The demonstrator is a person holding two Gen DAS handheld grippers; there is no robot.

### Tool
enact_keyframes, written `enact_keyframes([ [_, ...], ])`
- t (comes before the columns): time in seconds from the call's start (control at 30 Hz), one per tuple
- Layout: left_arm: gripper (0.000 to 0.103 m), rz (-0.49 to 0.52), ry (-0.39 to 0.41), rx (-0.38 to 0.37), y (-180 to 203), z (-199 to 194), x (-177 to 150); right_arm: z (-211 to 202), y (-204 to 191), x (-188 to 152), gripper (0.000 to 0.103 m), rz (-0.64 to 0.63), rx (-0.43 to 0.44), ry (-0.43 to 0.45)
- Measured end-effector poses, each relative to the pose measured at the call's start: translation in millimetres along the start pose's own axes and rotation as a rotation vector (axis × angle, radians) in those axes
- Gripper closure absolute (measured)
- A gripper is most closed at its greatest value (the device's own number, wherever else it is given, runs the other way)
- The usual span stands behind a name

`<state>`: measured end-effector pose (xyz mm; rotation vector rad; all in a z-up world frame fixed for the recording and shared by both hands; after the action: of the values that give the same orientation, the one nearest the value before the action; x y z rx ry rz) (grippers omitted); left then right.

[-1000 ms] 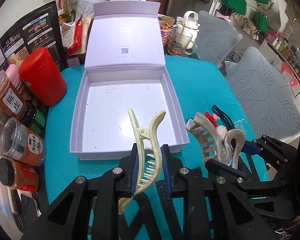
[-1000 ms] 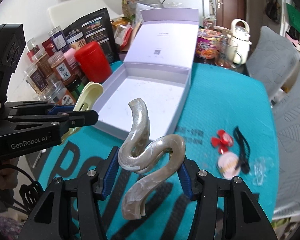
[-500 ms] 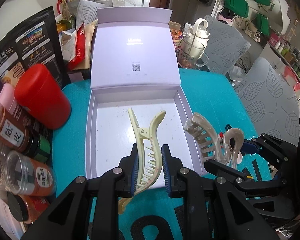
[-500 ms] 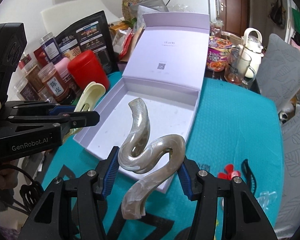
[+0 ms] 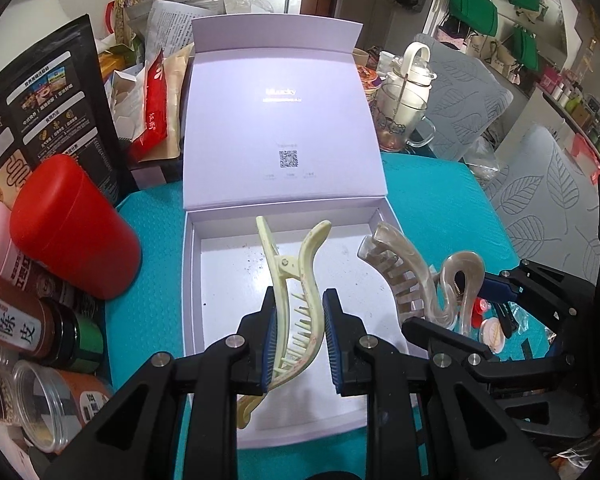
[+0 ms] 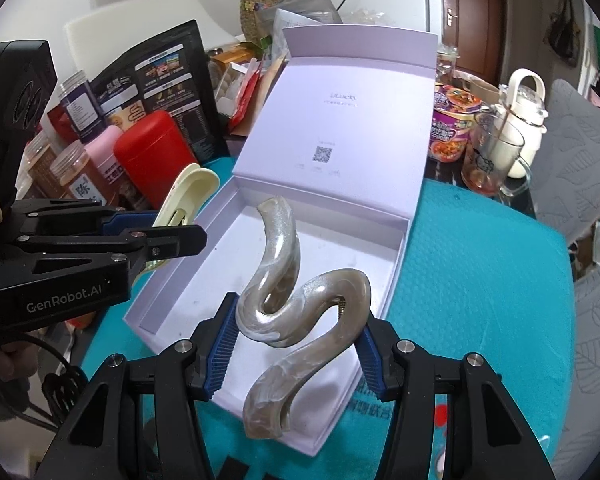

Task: Organize rigid objects
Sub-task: 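Lift both held clips and carry them over the open white box, then lower both clips into the box and open both tools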

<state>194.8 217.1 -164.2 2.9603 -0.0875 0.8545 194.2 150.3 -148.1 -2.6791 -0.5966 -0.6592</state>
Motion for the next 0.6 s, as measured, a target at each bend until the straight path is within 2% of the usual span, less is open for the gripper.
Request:
enact_keyframes([
  [0.6, 0.082, 0.011, -0.071, -0.017, -31.7, 67.5, 0.4, 67.8, 9.1, 20.8, 0.049, -0.004, -0.028, -0.045],
])
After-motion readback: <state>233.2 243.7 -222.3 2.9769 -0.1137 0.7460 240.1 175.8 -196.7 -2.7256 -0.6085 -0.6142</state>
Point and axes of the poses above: each gripper's, at about its wrist camera, not at the fingertips, and z roughly the way its jaws point, y to its right, x to its top, the point moved 10 cm from there along z, roughly the way its jaws point, and after that the axes turned 10 degrees about z, right-handed, at the moved point
